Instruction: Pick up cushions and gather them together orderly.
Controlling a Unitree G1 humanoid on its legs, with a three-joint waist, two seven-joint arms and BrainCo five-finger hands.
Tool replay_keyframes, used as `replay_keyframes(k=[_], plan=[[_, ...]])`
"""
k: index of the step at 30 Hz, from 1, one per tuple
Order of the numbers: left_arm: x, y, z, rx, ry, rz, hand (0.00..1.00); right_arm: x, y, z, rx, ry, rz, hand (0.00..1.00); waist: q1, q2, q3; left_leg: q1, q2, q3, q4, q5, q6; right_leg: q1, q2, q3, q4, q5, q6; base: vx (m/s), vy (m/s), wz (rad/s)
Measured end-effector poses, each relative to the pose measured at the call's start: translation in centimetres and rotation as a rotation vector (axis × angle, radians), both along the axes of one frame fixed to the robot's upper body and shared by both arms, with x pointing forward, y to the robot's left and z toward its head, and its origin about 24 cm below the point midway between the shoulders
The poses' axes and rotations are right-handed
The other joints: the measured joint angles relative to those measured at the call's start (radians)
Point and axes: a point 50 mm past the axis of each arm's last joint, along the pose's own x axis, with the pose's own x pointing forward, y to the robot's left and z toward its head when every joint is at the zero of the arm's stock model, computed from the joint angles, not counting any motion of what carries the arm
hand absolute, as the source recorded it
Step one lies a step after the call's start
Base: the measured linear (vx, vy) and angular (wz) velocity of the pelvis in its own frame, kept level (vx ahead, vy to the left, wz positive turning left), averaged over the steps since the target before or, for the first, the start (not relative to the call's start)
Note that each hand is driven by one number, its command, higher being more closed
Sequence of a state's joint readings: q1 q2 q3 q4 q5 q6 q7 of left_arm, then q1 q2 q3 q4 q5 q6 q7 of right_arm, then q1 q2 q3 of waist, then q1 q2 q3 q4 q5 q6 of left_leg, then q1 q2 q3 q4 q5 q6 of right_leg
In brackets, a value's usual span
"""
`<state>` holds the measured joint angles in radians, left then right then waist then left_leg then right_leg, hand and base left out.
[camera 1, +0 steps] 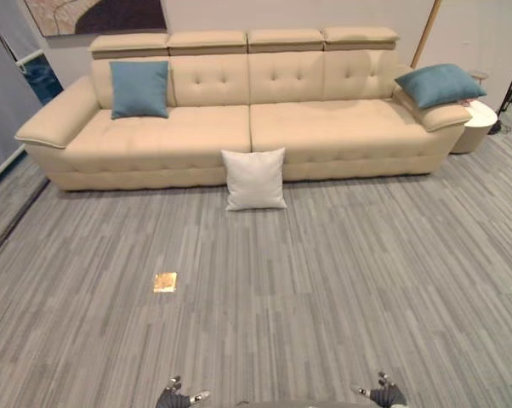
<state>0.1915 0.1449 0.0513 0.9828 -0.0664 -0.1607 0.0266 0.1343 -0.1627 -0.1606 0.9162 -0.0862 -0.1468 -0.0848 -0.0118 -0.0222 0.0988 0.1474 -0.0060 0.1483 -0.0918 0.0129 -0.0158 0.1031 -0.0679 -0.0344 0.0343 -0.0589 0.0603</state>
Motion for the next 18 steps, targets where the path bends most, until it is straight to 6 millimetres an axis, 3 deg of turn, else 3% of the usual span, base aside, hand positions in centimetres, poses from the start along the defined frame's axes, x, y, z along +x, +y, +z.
replay_keyframes(k=[3, 8, 12, 18], plan=[[1.2, 0.2, 0.4, 0.009, -0.040, -0.016, 0.00, 1.6, -0.2, 0.8, -0.041, -0.045, 0.069, 0.00, -0.002, -0.004, 0.018, 0.005, 0.000, 0.012, 0.000, 0.000, -0.001, 0.006, 0.000, 0.004, -0.001, 0.000, 0.000, 0.09, -0.022, -0.07], [1.9, 0.6, 0.8, 0.040, -0.065, -0.062, 0.00, 1.7, 0.5, 0.7, -0.050, -0.028, 0.167, 0.00, -0.004, 0.006, 0.020, 0.018, 0.003, 0.020, 0.004, -0.010, -0.015, 0.014, -0.001, 0.005, 0.001, -0.003, 0.004, 0.02, -0.035, -0.07], [1.9, 0.4, 0.9, 0.039, -0.068, -0.077, 0.00, 1.6, 0.6, 0.6, -0.047, -0.017, 0.196, 0.00, -0.005, 0.010, 0.020, 0.017, 0.003, 0.017, 0.003, -0.029, 0.006, 0.004, -0.001, 0.002, 0.022, -0.033, 0.001, -0.05, -0.041, 0.04], [2.2, 0.5, 1.1, 0.043, -0.086, -0.080, 0.00, 1.8, 0.7, 1.0, -0.055, -0.035, 0.217, 0.00, -0.005, 0.011, 0.015, -0.009, 0.001, 0.017, 0.003, -0.029, 0.007, -0.041, -0.003, -0.008, 0.050, -0.041, -0.002, -0.07, -0.032, 0.01]])
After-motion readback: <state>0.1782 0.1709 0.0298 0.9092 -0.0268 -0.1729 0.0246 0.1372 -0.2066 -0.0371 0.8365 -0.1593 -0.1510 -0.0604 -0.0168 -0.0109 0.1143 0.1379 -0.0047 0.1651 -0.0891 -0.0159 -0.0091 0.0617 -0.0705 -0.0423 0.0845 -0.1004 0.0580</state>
